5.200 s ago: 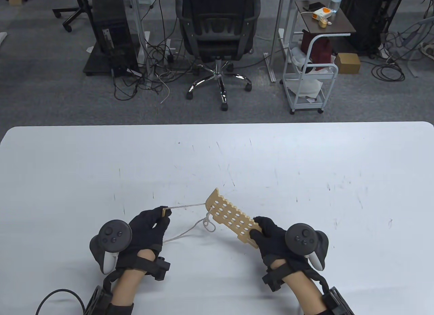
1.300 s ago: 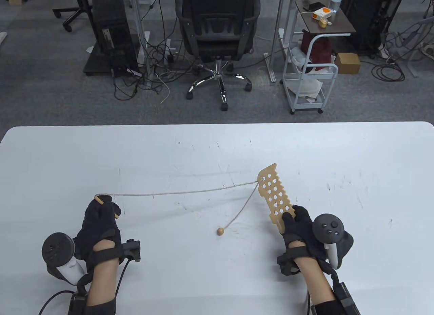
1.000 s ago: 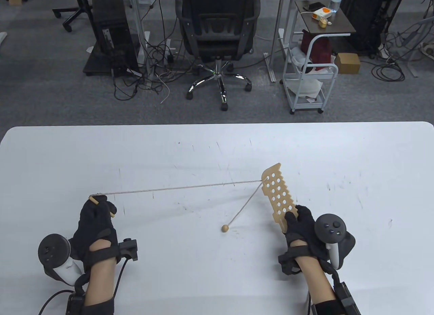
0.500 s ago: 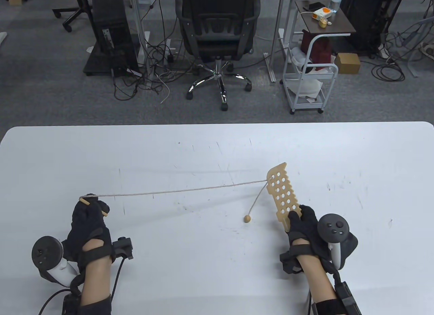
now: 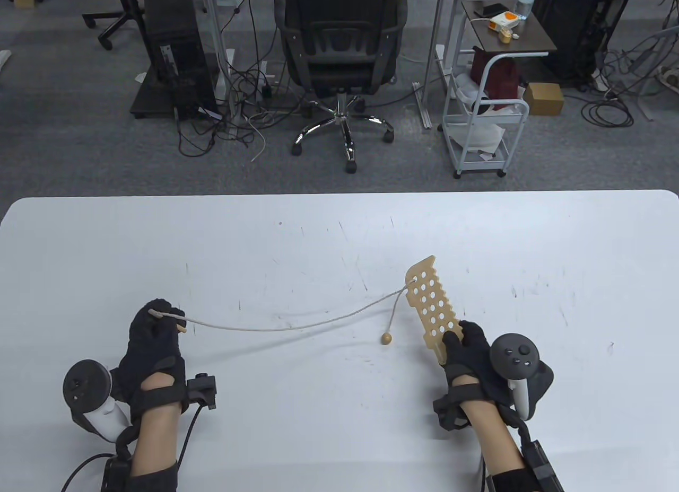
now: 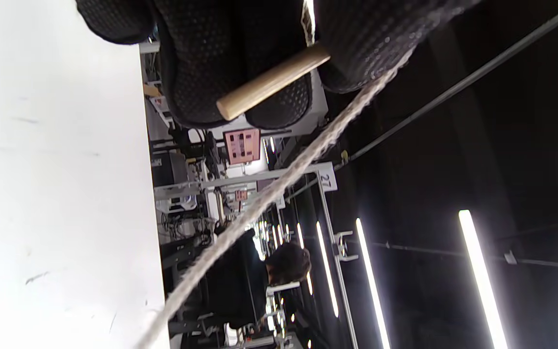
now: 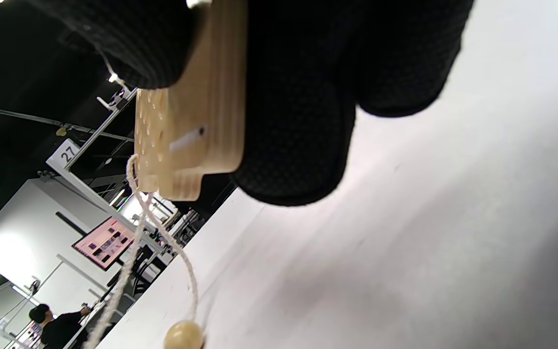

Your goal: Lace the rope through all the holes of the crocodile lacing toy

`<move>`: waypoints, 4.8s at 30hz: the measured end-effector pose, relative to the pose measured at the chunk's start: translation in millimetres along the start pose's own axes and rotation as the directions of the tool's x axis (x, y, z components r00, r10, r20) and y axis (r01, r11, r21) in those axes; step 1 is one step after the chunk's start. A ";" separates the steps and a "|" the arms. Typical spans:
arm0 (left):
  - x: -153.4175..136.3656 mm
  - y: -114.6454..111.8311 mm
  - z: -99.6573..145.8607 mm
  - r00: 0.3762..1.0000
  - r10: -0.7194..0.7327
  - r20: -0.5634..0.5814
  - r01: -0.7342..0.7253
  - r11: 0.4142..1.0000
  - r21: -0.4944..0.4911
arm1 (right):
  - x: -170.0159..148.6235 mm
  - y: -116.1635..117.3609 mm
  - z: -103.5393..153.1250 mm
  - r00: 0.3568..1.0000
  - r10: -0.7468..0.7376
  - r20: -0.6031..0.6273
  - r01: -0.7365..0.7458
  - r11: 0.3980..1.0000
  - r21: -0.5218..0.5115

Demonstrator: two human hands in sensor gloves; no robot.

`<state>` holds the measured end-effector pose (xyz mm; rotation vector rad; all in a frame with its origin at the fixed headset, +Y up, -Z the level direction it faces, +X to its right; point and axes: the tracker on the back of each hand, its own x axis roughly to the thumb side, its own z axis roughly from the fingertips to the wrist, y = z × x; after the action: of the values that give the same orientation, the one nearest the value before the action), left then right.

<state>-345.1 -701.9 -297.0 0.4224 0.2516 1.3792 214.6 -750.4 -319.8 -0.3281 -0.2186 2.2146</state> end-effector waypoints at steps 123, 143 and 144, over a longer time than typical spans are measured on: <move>-21.6 -107.8 21.6 0.993 -0.107 0.056 0.116 0.723 -0.681 | 62.3 61.5 59.6 0.851 -0.242 0.465 -0.021 0.871 0.490; -24.3 -122.4 34.1 0.968 0.177 -0.179 -0.249 0.547 -0.799 | 62.4 59.7 58.7 0.856 -0.229 0.463 -0.021 0.880 0.474; -23.7 -123.0 35.1 0.966 0.183 -0.183 -0.254 0.538 -0.804 | 62.5 59.4 58.6 0.857 -0.227 0.462 -0.021 0.881 0.473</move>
<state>-225.1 -746.5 -320.2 -0.4210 -0.4241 1.5966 115.3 -740.0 -289.9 0.5335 0.0224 2.1188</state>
